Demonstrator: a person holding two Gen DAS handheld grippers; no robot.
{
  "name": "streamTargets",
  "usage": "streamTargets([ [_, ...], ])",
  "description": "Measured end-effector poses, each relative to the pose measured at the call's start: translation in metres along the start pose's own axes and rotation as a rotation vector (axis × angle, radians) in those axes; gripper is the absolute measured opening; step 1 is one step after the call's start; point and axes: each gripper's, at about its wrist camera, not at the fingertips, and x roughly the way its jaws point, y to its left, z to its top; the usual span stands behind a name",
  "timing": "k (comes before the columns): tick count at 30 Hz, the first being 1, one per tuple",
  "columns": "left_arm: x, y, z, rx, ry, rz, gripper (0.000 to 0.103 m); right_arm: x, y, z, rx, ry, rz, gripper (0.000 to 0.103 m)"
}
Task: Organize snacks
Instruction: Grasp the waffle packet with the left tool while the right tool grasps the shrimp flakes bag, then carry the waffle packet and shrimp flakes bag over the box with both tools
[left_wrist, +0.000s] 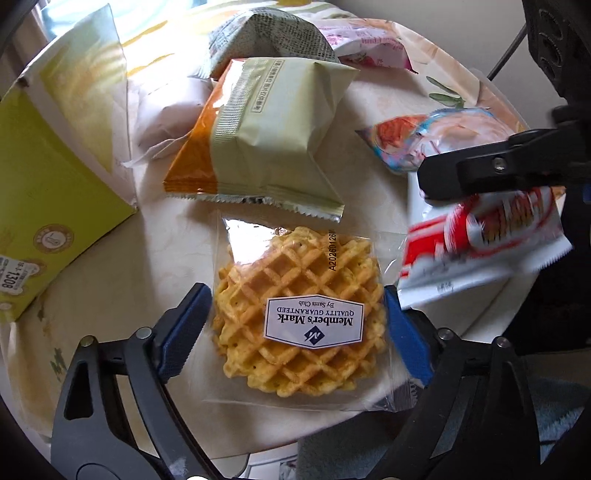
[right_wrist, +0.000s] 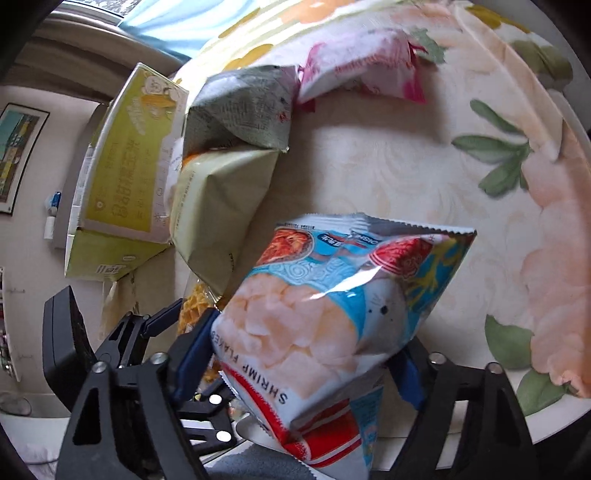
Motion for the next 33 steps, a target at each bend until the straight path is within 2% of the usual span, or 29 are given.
streamTargets([
  [5, -0.007, 0.001, -0.003, 0.015, -0.005, -0.016, 0.085, -0.007, -0.009, -0.001, 0.025, -0.031, 0.067, 0.057],
  [7, -0.009, 0.000, -0.003, 0.013, 0.004, -0.025, 0.081, -0.012, -0.008, -0.001, 0.026, -0.045, 0.077, 0.057],
  [13, -0.011, 0.000, 0.001, -0.001, 0.022, -0.026, 0.079, -0.020, -0.009, -0.001, 0.030, -0.077, 0.094, 0.057],
  [19, -0.023, 0.001, -0.002, -0.037, 0.005, -0.024, 0.078, -0.028, -0.007, 0.002, 0.029, -0.093, 0.113, 0.057],
  [27, -0.063, 0.000, 0.000, -0.084, -0.065, 0.011, 0.078, -0.057, -0.007, 0.004, -0.021, -0.131, 0.141, 0.057],
  [33, -0.112, 0.000, 0.010, -0.154, -0.175, 0.062, 0.078, -0.089, 0.011, 0.011, -0.108, -0.176, 0.178, 0.057],
])
